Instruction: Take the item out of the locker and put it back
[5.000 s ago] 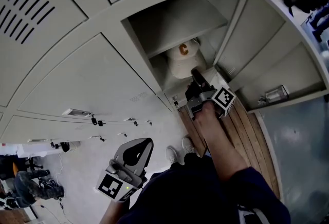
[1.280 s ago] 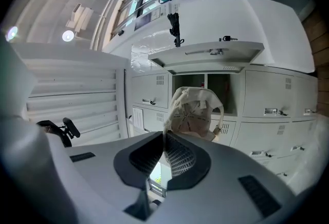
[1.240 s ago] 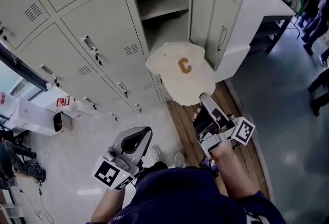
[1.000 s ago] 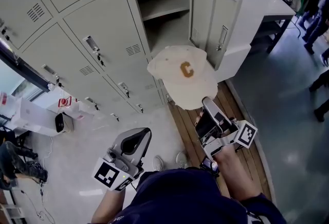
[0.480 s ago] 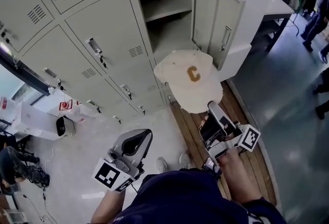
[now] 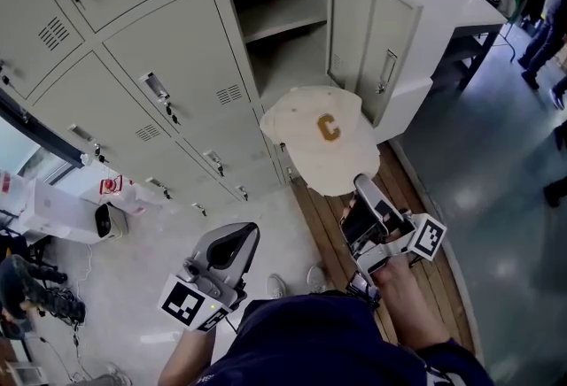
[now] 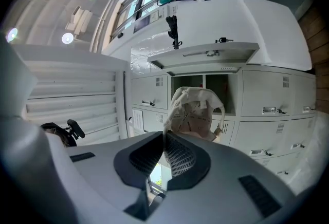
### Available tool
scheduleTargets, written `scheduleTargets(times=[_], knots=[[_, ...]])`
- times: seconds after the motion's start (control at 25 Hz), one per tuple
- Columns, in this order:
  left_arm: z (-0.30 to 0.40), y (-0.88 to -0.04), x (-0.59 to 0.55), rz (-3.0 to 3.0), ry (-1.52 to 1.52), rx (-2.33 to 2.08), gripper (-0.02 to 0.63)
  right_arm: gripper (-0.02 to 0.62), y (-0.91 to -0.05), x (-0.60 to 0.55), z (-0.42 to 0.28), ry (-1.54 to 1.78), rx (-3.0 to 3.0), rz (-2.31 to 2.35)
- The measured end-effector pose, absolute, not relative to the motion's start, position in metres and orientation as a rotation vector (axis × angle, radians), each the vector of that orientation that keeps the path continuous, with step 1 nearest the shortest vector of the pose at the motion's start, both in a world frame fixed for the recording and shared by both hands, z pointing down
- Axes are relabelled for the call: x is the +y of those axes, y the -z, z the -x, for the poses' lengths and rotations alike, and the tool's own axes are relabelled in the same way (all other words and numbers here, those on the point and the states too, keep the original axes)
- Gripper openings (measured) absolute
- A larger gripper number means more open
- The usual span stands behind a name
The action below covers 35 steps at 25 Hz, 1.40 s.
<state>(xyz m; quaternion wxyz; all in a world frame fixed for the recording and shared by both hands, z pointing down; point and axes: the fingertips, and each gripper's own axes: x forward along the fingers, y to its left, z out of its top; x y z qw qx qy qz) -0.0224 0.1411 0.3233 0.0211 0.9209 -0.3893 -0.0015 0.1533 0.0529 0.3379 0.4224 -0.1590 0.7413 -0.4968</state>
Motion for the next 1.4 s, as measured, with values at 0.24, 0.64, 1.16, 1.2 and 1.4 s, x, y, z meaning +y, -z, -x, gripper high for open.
scheduleTargets(times=[0.24,0.64,1.16,1.2,1.4], knots=[[0.012,-0.327,0.132,-2.832,0.001,-1.232,0.005,0.019,-0.341,0.039,-0.162,1.260,1.857,0.384],[0.005,-0.332,0.116,-2.801,0.005,-1.271,0.005,0.018,-0.347,0.012,-0.167,1.287,1.864,0.373],[0.015,-0.331,0.087,-2.808,0.028,-1.259,0.005,0.018,-0.346,-0.027,-0.155,1.272,1.866,0.393],[0.017,-0.332,0.084,-2.807,0.031,-1.257,0.005,0.018,-0.346,-0.030,-0.153,1.270,1.866,0.397],[0.034,-0.334,0.064,-2.818,0.040,-1.212,0.005,0.019,-0.350,-0.051,-0.142,1.251,1.855,0.442]])
